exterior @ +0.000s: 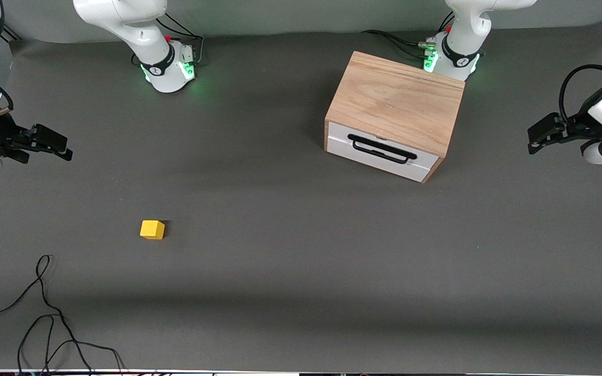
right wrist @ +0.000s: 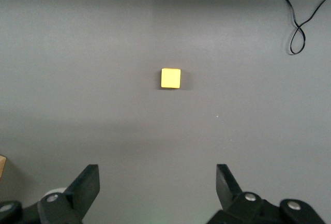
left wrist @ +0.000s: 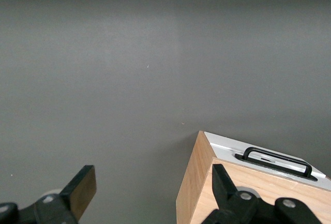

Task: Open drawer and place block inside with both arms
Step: 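Move the right gripper toward the yellow cube while the left gripper approaches the drawer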

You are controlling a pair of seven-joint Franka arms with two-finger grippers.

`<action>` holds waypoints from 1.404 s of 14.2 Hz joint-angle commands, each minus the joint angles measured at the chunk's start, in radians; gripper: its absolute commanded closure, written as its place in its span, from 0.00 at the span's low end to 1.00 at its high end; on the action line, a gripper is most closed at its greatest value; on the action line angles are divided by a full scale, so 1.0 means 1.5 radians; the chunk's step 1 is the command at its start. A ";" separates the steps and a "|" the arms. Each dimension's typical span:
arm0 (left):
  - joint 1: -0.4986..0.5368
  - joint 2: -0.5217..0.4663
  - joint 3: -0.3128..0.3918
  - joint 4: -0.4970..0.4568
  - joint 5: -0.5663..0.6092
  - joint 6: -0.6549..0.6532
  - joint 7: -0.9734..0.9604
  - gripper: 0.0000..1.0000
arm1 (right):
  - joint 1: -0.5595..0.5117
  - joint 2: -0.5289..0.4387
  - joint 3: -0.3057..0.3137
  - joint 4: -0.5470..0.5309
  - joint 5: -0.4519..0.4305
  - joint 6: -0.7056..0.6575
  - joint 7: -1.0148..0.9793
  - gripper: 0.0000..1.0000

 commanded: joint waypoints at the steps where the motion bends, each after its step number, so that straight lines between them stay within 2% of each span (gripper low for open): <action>1: -0.001 0.004 0.002 0.010 -0.004 -0.010 0.011 0.00 | -0.003 -0.004 0.005 -0.004 -0.009 0.006 -0.009 0.00; 9: 0.000 0.004 0.003 0.008 -0.004 -0.009 0.023 0.00 | -0.003 0.010 0.004 -0.008 -0.005 0.027 -0.016 0.00; 20: -0.001 0.019 0.003 0.011 0.000 0.000 0.024 0.00 | -0.002 0.102 0.004 -0.035 -0.009 0.126 -0.013 0.00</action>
